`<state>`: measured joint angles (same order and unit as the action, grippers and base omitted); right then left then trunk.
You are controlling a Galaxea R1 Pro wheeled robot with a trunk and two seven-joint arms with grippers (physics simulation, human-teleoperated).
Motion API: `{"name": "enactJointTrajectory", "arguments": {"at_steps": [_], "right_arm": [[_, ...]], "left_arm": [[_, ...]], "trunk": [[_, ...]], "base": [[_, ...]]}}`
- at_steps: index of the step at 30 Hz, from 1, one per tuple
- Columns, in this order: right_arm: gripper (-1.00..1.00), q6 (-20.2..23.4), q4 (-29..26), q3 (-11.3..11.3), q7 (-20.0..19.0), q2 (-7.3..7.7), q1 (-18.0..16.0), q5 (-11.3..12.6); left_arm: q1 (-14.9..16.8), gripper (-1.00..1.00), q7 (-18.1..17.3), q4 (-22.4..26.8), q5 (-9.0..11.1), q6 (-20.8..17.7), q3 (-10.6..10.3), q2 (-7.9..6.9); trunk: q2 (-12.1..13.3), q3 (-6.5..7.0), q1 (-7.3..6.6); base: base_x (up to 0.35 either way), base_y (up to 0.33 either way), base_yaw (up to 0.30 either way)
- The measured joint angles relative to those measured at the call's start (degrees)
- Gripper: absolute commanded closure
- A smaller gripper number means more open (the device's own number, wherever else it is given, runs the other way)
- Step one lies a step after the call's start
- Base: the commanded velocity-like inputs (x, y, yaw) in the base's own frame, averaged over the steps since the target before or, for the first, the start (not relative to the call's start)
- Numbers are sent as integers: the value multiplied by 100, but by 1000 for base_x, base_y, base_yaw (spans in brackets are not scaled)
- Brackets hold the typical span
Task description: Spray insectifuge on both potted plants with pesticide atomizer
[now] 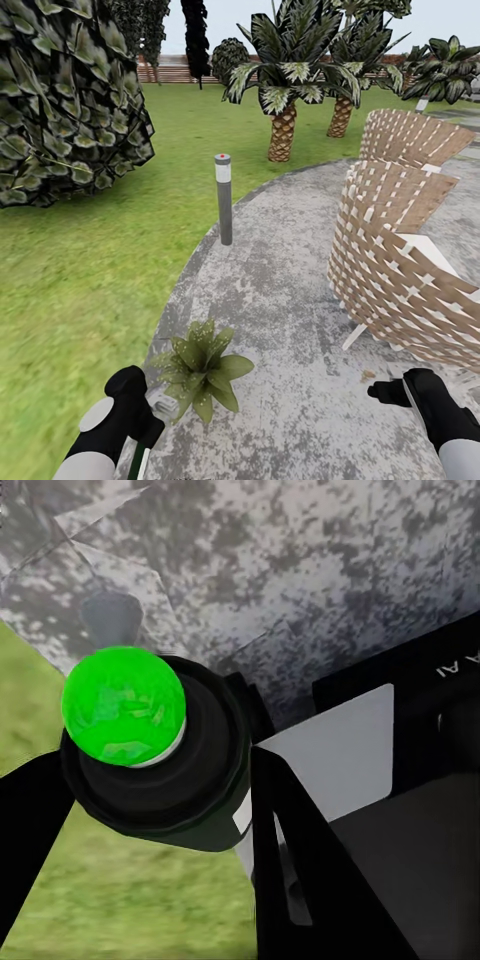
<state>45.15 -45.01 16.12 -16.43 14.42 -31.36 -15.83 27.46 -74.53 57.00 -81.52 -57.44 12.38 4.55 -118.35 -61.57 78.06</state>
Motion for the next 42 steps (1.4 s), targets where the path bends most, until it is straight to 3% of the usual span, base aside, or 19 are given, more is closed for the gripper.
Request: {"name": "enactJointTrajectory", "arguments": {"at_steps": [11,22,30,42], "right_arm": [[-100,-5,-10,9,-1,2,1,9],[-100,1,-3,10,0,0,0,6],[-100,7,-5,9,0,1,2,1],[-100,0,0,0,0,1,0,-6]], "left_arm": [[0,100,15,-2,-12,0,-6,22],[-1,100,16,-2,-12,0,-8,20],[1,100,25,2,-19,1,-9,21],[-1,100,22,9,-20,-1,-6,21]], "trunk": [[0,-3,0],[0,-3,-2],[0,-3,0],[0,-3,0]], "base": [[6,-2,19],[160,-198,229],[32,-244,29],[0,-16,210]]}}
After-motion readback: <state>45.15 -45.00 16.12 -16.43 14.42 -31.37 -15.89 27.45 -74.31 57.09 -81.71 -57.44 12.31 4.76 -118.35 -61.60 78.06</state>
